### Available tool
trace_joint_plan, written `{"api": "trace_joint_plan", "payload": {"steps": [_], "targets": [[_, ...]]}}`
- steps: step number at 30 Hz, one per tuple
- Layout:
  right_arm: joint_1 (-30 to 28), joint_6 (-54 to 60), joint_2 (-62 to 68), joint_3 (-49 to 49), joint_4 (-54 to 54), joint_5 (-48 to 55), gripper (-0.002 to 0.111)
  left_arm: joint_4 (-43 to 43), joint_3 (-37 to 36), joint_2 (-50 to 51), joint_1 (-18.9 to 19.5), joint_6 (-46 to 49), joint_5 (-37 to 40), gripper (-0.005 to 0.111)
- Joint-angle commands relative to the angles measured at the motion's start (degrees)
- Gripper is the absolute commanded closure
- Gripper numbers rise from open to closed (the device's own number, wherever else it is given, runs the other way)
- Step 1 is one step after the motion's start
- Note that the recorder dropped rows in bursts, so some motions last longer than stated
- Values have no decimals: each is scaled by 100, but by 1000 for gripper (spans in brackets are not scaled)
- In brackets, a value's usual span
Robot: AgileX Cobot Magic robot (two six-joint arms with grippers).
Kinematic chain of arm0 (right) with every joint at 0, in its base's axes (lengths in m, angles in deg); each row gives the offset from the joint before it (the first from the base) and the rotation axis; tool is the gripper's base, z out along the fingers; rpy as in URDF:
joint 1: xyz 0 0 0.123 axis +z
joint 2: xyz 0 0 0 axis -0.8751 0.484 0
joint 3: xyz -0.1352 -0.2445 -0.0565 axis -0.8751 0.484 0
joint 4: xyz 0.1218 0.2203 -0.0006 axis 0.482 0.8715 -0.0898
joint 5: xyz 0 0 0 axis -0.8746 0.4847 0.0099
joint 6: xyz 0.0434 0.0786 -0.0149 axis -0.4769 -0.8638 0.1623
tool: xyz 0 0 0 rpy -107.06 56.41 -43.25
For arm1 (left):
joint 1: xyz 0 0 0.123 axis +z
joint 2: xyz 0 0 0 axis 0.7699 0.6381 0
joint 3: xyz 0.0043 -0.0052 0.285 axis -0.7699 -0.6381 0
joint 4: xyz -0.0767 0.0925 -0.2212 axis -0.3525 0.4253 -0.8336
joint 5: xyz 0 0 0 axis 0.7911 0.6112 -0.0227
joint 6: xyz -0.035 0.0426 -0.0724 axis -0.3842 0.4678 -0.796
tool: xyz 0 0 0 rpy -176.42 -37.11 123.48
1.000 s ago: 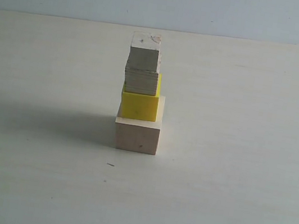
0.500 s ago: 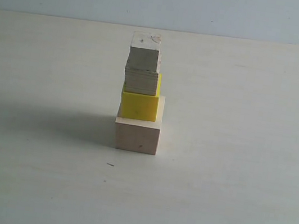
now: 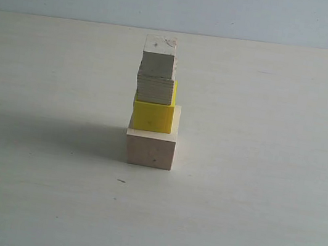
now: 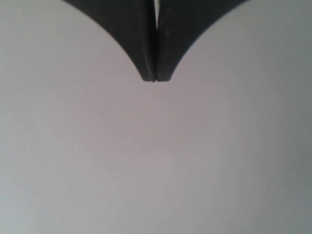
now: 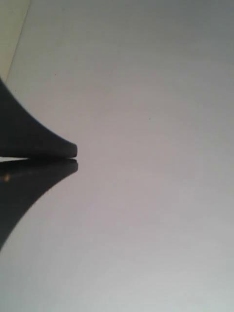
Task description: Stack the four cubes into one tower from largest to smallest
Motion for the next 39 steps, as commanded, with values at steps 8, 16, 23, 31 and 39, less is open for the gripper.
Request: {"api": "trace_joint_plan", "payload": {"steps": [8,16,23,31,39], "targets": [[-2,-23,0,37,-56,-11,108,5964,-1329,-11,4,-5746,1680,107],[-2,-23,0,37,-56,-11,108,6649,-1329,-11,94,-5747,1881,107],[-2,-23,0,37,-56,-11,108,6656,-1329,-11,993,-5797,2599,107],[-2,-23,0,37,-56,-11,108,6615,-1453,-11,1204,-6465,2613,107],[-2,-23,0,37,-56,-11,108,6615,-2267,-11,1350,-7379,2203,107]]}}
